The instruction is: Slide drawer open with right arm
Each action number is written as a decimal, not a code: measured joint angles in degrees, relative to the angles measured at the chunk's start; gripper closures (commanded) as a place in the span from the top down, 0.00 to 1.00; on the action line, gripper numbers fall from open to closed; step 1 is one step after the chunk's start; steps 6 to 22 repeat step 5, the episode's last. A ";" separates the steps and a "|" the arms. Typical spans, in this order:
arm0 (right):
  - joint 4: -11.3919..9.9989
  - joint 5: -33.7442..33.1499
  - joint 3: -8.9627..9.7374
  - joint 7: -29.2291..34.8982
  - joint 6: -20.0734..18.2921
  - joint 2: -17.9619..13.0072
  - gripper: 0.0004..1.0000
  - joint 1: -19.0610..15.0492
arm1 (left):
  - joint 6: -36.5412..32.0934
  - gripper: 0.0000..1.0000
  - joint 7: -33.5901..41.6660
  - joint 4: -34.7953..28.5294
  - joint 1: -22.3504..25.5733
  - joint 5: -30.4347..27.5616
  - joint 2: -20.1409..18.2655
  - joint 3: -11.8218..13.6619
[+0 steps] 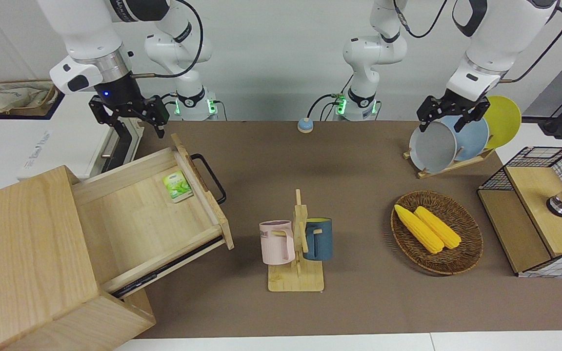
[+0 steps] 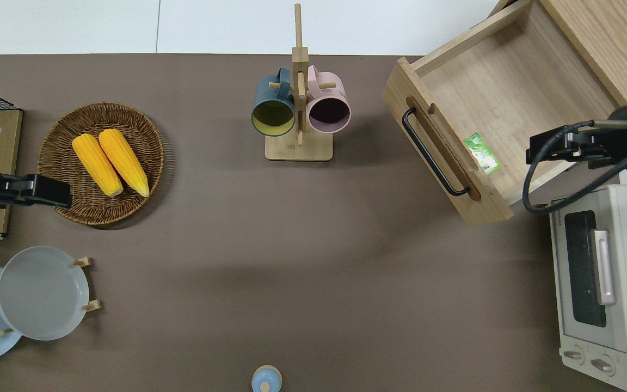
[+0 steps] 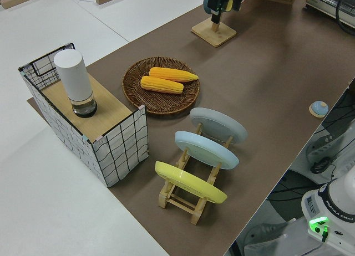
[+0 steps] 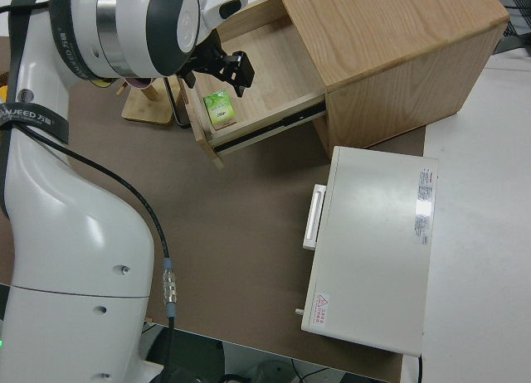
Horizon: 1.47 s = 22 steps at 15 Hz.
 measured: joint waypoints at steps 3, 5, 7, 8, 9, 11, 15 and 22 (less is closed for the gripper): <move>-0.44 -0.06 0.16 -0.04 0.04 0.43 0.99 0.00 | 0.00 0.99 0.00 0.00 0.00 0.00 0.00 0.00; -0.58 -1.07 0.38 -0.24 0.07 0.82 0.99 0.08 | 0.00 0.99 0.00 0.00 0.00 0.00 0.00 0.00; -0.58 -1.07 0.38 -0.24 0.07 0.82 0.99 0.08 | 0.00 0.99 0.00 0.00 0.00 0.00 0.00 0.00; -0.58 -1.07 0.38 -0.24 0.07 0.82 0.99 0.08 | 0.00 0.99 0.00 0.00 0.00 0.00 0.00 0.00; -0.58 -1.07 0.38 -0.24 0.07 0.82 0.99 0.08 | 0.00 0.99 0.00 0.00 0.00 0.00 0.00 0.00; -0.58 -1.07 0.38 -0.24 0.07 0.82 0.99 0.08 | 0.00 0.99 0.00 0.00 0.00 0.00 0.00 0.00; -0.58 -1.07 0.38 -0.24 0.07 0.82 0.99 0.08 | 0.00 0.99 0.00 0.00 0.00 0.00 0.00 0.00; -0.58 -1.07 0.38 -0.24 0.07 0.82 0.99 0.08 | 0.00 0.99 0.00 0.00 0.00 0.00 0.00 0.00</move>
